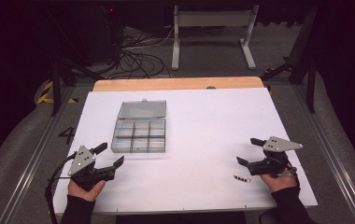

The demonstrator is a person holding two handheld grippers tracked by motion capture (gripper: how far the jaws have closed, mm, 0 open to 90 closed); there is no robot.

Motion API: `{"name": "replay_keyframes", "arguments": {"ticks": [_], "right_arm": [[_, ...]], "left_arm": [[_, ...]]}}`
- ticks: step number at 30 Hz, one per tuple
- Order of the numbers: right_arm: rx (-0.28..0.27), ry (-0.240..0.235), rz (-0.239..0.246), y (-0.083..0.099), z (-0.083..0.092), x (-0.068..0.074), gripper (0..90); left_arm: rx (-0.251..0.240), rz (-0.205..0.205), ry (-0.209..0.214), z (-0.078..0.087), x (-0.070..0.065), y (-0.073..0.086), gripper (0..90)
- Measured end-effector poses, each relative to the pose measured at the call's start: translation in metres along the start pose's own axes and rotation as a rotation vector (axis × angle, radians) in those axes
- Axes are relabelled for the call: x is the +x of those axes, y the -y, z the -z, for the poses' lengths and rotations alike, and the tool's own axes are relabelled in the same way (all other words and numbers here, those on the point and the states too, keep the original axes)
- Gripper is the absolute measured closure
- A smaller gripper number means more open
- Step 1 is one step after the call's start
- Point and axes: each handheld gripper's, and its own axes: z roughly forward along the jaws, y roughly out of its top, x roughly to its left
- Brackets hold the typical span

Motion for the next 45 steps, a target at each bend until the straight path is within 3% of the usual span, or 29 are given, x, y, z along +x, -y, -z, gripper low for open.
{"name": "replay_keyframes", "arguments": {"ticks": [10, 21, 30, 39, 45], "right_arm": [[-0.003, 0.001, -0.005, 0.001, 0.000, -0.001, 8.7], [0.001, -0.001, -0.006, 0.001, -0.001, -0.002, 9.0], [-0.001, -0.002, -0.003, 0.001, -0.001, -0.001, 9.1], [0.004, -0.005, -0.006, 0.001, -0.001, -0.001, 9.2], [0.006, -0.008, -0.007, 0.001, -0.002, -0.001, 9.2]], "left_arm": [[0.000, -0.039, -0.006, 0.002, -0.004, -0.004, 23.1], [0.001, -0.010, 0.012, 0.003, -0.003, -0.006, 22.9], [0.005, -0.033, 0.014, 0.003, -0.005, -0.009, 22.8], [0.014, -0.008, 0.050, 0.002, -0.007, -0.015, 22.7], [0.023, -0.033, 0.066, -0.002, -0.012, -0.022, 22.7]]}}
